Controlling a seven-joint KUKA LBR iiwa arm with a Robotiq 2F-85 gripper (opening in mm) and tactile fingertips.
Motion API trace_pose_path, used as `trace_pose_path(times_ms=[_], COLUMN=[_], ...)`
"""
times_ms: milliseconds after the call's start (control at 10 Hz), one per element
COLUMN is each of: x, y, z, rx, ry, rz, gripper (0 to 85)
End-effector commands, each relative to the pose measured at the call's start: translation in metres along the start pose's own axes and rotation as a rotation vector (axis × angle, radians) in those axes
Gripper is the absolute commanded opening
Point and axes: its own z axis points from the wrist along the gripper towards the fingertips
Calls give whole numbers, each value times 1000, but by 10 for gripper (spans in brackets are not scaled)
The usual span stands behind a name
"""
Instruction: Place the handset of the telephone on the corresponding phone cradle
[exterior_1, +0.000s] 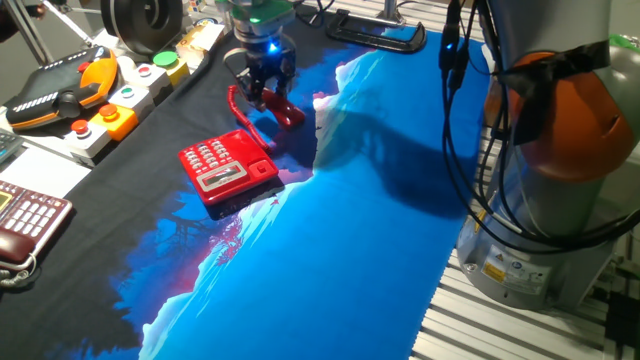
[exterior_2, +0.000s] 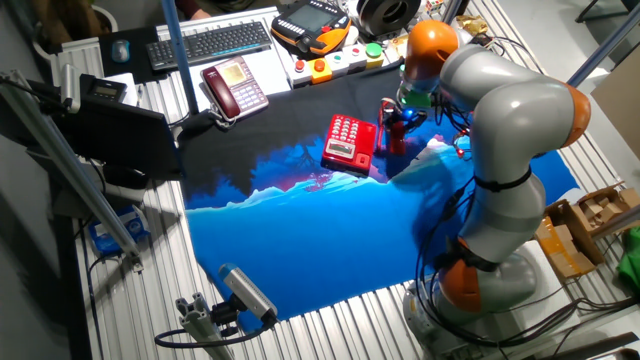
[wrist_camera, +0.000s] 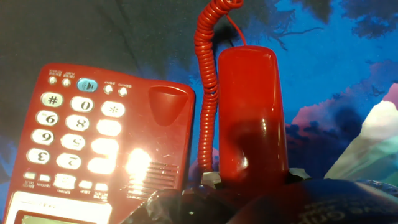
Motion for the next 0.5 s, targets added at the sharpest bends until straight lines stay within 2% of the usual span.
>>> trace_pose_path(times_ms=[0, 400], x=[0, -4], y=[0, 3], z=[0, 6], rx=[0, 4], ry=[3, 5], rz=[0, 0], gripper=[7, 7])
